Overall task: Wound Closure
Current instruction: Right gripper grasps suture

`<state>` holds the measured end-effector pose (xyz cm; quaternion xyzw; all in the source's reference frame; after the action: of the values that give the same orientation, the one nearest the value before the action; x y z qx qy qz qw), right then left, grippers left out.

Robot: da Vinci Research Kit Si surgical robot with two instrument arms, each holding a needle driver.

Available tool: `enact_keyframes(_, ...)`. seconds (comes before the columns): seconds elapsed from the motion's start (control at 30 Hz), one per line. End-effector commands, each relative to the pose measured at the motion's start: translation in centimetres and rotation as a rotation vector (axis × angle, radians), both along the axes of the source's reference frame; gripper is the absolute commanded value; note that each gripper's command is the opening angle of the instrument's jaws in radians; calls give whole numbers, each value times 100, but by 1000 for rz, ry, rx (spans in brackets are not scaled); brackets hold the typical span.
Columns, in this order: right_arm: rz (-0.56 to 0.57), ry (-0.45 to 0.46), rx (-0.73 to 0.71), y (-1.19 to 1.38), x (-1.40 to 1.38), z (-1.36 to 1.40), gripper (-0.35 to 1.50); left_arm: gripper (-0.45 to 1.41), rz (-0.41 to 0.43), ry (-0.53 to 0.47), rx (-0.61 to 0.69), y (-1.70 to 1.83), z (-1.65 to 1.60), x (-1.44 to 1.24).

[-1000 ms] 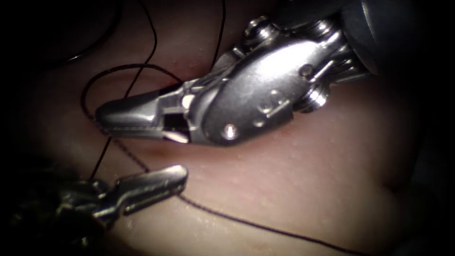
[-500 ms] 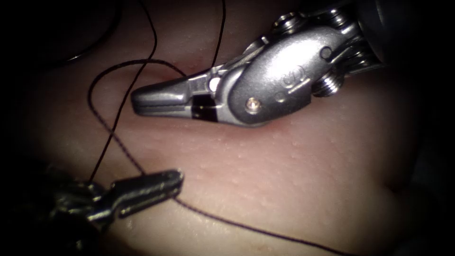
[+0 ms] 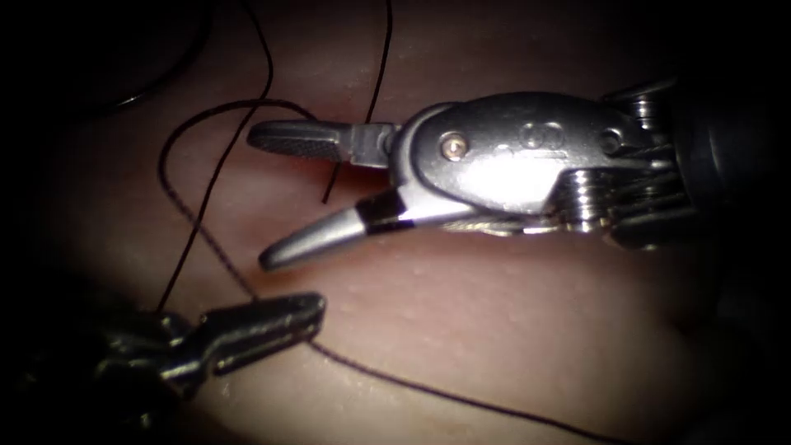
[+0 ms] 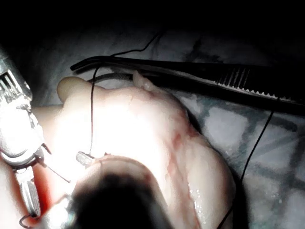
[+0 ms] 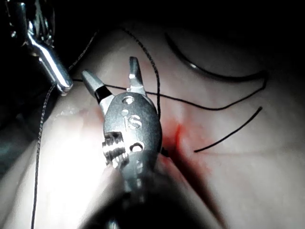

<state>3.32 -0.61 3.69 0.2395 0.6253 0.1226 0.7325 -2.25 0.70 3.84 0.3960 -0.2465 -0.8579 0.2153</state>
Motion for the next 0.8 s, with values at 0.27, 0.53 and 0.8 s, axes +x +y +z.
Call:
enact_keyframes(0.27, 80, -122, 249, 1, 1, 17, 52, -45, 17, 5, -12, -10, 5, -6)
enact_keyframes(0.53, 72, -153, 474, 3, 0, 21, 115, -45, 23, 13, -21, -6, 10, -9)
enact_keyframes(0.8, 38, -149, 610, -2, 2, 13, 110, -45, 25, 24, -32, -3, 14, -9)
